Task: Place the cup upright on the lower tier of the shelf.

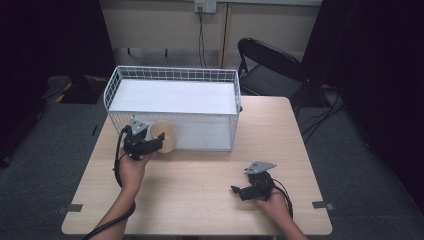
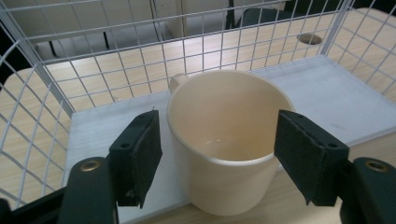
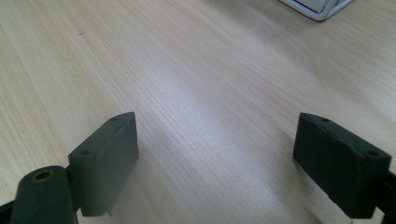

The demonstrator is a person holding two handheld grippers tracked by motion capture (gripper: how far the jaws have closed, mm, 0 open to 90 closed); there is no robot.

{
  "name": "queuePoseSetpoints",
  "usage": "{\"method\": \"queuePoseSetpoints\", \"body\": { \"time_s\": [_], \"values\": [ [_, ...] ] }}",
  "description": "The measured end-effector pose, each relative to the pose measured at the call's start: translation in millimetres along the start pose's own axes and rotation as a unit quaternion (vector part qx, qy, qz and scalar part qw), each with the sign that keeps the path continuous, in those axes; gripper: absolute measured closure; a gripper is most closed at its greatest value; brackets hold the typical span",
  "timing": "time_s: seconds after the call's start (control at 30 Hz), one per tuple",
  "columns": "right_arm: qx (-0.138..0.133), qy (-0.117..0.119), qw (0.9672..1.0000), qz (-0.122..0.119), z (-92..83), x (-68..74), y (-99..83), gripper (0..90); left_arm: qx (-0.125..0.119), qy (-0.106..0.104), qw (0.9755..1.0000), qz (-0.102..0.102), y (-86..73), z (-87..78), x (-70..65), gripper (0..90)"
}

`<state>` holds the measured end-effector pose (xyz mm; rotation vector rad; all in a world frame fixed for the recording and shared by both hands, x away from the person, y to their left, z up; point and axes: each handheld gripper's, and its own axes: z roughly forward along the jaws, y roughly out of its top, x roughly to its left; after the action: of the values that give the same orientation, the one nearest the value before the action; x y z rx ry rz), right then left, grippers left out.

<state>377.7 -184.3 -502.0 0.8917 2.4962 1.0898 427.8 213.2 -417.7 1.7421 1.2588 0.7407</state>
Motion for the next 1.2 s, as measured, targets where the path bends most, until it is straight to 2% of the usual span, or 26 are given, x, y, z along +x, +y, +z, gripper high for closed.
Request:
{"method": "queuePoseSetpoints", "body": {
  "time_s": [0.07, 0.13, 0.27, 0.37, 0.57, 0.73, 0.83, 0.87, 0.97, 1.07, 1.2],
  "values": [
    [0.0, 0.0, 1.0, 0.0, 0.0, 0.0, 0.0, 13.5, -0.003, 0.006, 1.0, -0.001, -1.2, -1.0, 1.5, 32.1],
    [0.0, 0.0, 1.0, 0.0, 0.0, 0.0, 0.0, 13.5, -0.002, -0.004, 1.0, -0.008, -1.3, 0.0, 2.8, 32.7],
    [0.0, 0.0, 1.0, 0.0, 0.0, 0.0, 0.0, 13.5, -0.001, -0.009, 0.9999, -0.009, -1.4, 0.6, 1.4, 32.7],
    [0.0, 0.0, 1.0, 0.0, 0.0, 0.0, 0.0, 13.5, 0.003, -0.008, 1.0, 0.003, 0.7, -1.6, -2.0, 32.1],
    [0.0, 0.0, 1.0, 0.0, 0.0, 0.1, 0.0, 13.5, 0.014, -0.024, 0.9996, -0.002, 1.5, -7.2, -3.8, 28.9],
    [0.0, 0.0, 1.0, 0.0, 0.0, 0.0, 0.0, 13.5, 0.022, -0.024, 0.9995, 0.003, -3.7, -6.7, -5.8, 29.6],
    [0.0, 0.0, 1.0, 0.0, 0.0, 0.0, 0.0, 13.5, 0.039, -0.022, 0.999, 0.003, -11.2, 0.8, -6.7, 33.2],
    [0.0, 0.0, 1.0, 0.0, 0.0, 0.1, 0.0, 13.5, 0.043, -0.017, 0.9989, 0.009, -12.7, 2.2, -6.3, 35.7],
    [0.0, 0.0, 1.0, 0.0, 0.0, 0.0, 0.0, 13.5, 0.046, -0.014, 0.9988, 0.006, -16.0, 6.4, -5.7, 41.8],
    [0.0, 0.0, 1.0, 0.0, 0.0, 0.0, 0.0, 13.5, 0.047, -0.008, 0.9987, 0.014, -16.7, 7.9, -5.2, 47.3],
    [0.0, 0.0, 1.0, 0.0, 0.0, 0.0, 0.0, 13.5, 0.041, -0.007, 0.9991, 0.0, -16.9, 11.8, -4.6, 52.2]
  ]
}}
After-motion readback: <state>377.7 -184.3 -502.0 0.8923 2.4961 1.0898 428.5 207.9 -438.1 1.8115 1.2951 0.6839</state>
